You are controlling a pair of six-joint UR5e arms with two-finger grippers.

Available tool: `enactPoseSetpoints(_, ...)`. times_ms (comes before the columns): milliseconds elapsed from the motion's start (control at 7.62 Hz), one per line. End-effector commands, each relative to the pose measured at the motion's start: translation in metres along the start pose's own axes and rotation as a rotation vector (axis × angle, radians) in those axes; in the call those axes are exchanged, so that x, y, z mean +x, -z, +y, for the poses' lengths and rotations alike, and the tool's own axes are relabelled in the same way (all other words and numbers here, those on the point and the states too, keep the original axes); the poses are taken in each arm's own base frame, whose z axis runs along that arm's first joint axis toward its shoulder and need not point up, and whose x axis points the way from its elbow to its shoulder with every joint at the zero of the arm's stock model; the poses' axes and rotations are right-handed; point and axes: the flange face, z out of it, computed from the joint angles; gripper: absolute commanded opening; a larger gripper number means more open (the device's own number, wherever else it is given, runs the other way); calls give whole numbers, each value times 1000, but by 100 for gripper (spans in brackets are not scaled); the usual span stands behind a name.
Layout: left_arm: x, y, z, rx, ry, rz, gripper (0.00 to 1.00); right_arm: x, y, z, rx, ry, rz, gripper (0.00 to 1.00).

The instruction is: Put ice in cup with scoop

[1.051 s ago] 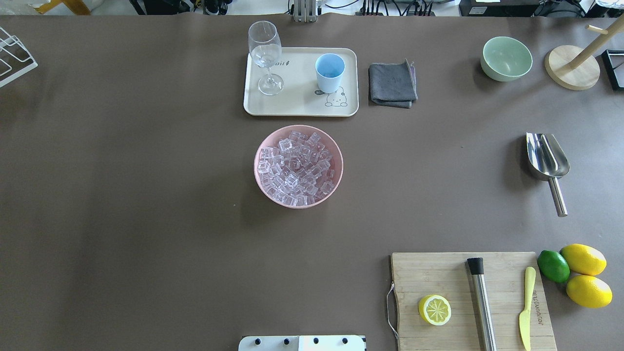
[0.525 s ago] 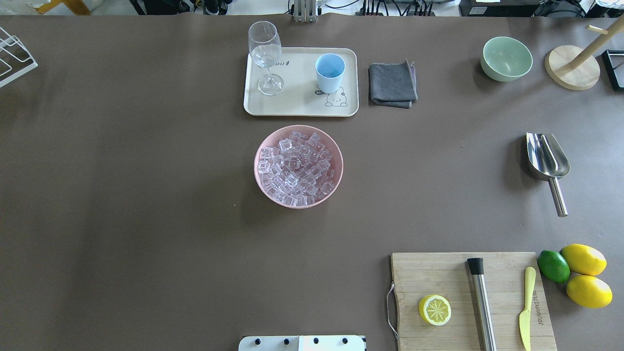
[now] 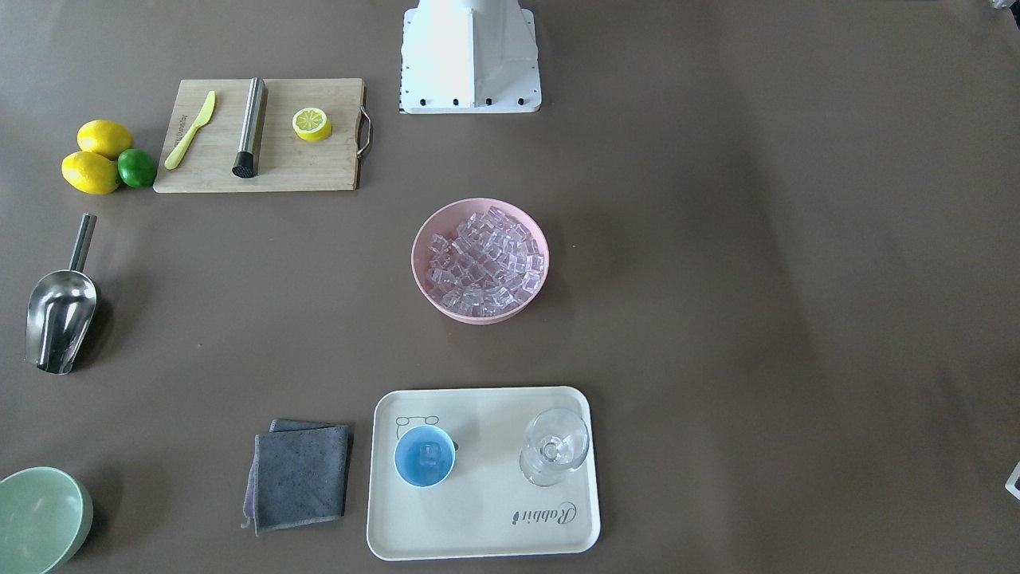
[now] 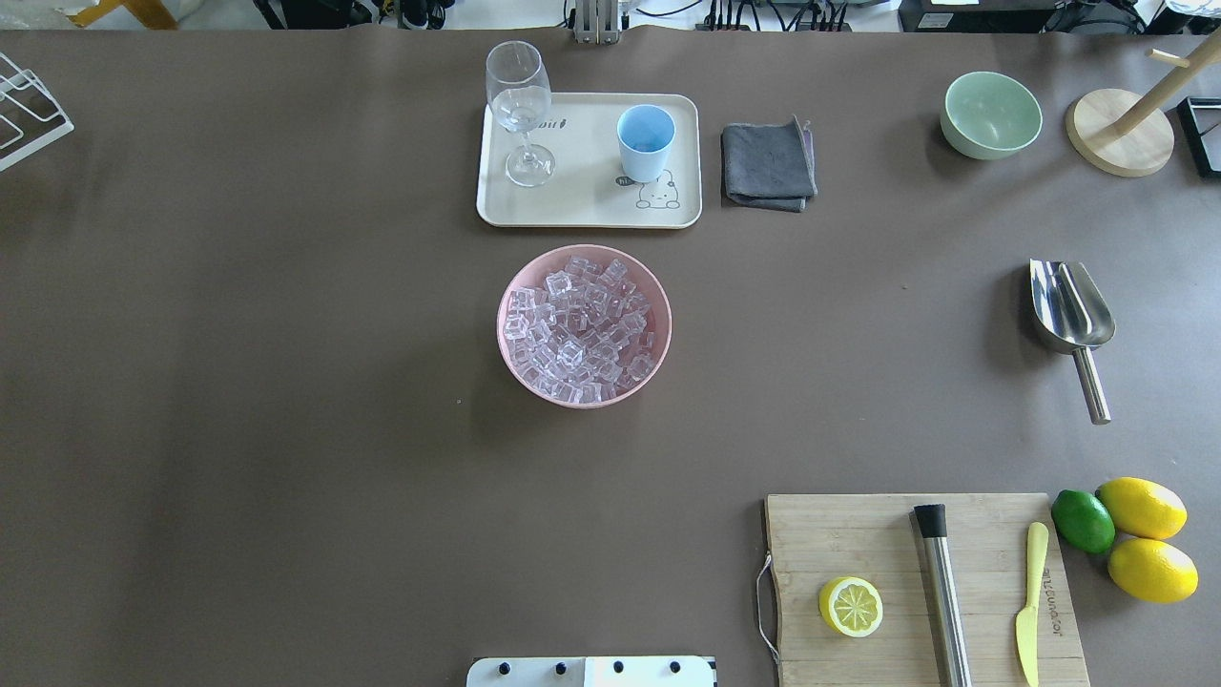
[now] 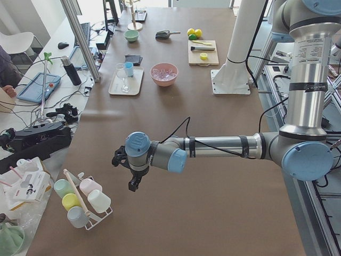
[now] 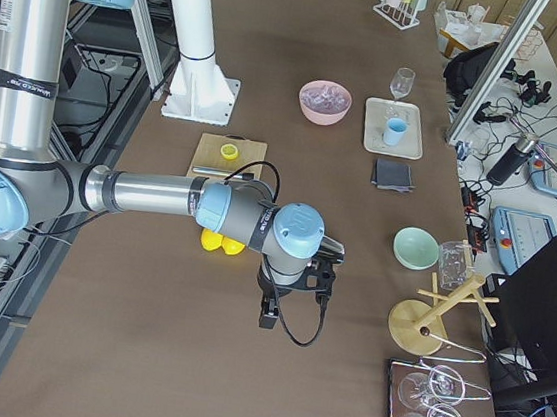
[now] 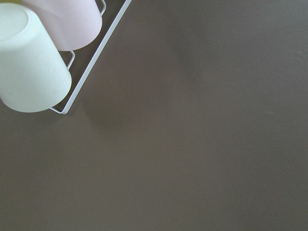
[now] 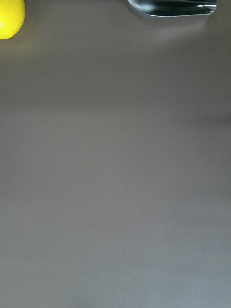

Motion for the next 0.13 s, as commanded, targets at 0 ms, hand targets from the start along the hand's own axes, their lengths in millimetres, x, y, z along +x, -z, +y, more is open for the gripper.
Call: enactPoseSetpoints(0,4,-3,-3,-5,-9,5,99,3,-3,-2,21,8,11,100)
